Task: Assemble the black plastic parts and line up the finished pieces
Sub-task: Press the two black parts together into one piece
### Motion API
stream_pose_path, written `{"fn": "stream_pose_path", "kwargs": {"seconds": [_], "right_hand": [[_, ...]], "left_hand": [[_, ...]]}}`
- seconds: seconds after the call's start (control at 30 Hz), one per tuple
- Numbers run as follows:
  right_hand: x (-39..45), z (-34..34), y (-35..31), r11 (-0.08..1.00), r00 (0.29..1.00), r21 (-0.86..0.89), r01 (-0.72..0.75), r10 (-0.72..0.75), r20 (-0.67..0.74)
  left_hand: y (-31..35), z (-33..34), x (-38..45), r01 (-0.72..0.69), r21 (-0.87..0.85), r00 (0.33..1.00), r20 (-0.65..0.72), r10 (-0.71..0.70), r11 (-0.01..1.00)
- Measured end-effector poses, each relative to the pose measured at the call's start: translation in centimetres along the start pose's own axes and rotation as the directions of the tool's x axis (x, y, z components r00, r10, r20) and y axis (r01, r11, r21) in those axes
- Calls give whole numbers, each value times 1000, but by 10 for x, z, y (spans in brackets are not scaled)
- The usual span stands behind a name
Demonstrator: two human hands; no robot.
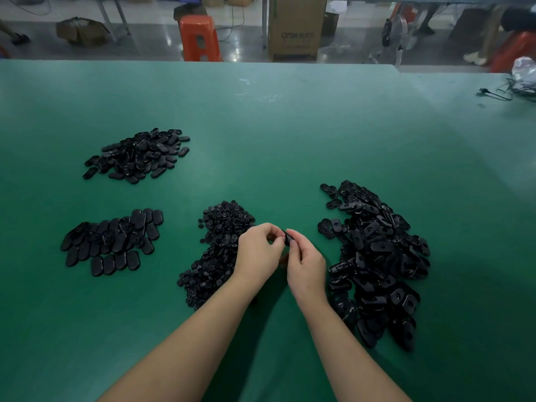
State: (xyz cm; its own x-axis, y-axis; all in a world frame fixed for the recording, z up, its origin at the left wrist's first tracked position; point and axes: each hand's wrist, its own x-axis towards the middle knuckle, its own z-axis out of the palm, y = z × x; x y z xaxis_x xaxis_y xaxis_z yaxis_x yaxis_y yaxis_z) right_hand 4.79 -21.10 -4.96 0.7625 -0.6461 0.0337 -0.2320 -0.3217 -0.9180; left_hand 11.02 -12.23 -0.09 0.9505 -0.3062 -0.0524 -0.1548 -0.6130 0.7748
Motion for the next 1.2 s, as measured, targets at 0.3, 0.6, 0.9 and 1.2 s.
{"fn": "stream_pose_path", "kwargs": {"seconds": [0.3,0.6,0.9,1.2], "right_hand": [[-3,-1,-5,1000,1000,3,-4,4,18],[-2,-2,-3,994,998,88,-66,66,4],[-4,-3,-8,998,999,66,-13,11,35],[-3,-3,-8,1000,998,31,-4,2,58]], "left_hand": [[0,-4,4,41,-22,999,22,-41,999],[1,-3,9,15,-37,999,31,-14,999],[-2,-10,11,116,-196,980,184,-80,974],[-3,-4,6,126,-162,983,153,-101,979]]}}
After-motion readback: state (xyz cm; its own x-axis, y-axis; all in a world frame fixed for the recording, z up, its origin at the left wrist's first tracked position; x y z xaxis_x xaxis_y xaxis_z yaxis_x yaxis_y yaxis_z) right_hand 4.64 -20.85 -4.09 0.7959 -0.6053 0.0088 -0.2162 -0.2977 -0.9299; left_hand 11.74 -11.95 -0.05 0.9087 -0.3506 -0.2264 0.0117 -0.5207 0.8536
